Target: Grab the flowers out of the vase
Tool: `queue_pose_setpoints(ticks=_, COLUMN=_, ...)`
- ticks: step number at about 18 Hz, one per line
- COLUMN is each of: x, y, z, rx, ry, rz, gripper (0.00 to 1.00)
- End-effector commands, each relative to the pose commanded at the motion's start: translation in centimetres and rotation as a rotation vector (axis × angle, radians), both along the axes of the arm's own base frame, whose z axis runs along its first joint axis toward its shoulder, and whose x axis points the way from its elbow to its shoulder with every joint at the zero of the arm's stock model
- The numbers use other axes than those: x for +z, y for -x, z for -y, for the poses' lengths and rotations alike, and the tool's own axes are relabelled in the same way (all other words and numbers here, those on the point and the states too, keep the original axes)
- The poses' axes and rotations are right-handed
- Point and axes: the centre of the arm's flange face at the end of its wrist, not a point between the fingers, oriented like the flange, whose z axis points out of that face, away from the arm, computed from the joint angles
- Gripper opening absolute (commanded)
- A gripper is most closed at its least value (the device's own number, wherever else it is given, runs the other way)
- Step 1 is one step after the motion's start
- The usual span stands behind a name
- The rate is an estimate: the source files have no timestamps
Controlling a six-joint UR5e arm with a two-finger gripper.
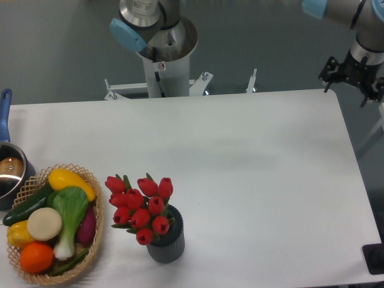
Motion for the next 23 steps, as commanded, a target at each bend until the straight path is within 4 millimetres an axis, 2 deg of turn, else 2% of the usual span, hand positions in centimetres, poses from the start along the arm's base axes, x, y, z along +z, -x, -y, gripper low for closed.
queue_pose_setpoints(ticks=2, x=-0.8, y=-0.3, z=-1.0, rx=0.024, ry=-0.078, rz=-0.016, gripper=1.0)
queue_pose_setpoints(ticks=4, x=-2.9, y=-1.2, z=-2.1, rx=0.035, ry=-0.19, rz=0.003, gripper=1.0)
queue_pose_setpoints(ticks=5, x=-3.2, y=-1.7, z=-2.9, rx=0.021, ry=-0.238, rz=-0.011, gripper=1.0)
queue_pose_setpoints(ticks=8, x=-2.6, y=-4.6, z=-5.3, rx=-0.023, ry=-0.311, rz=-0.014, gripper=1.0)
queue_pose_setpoints(ticks=14, x=0.1, y=-10.3, z=-7.9, rx=-0.065, ry=-0.621, rz=0.034, gripper=1.0)
queue_pose_setpoints(ticks=16, x=-0.2, y=-12.2, z=-8.5, rx=-0.076, ry=-0.714, rz=0.065, gripper=1.0)
queue_pose_setpoints(ticks=23, x=-0.5, y=-18.0, z=-16.8, rx=-0.232, ry=-0.806, rz=0.173, gripper=1.0)
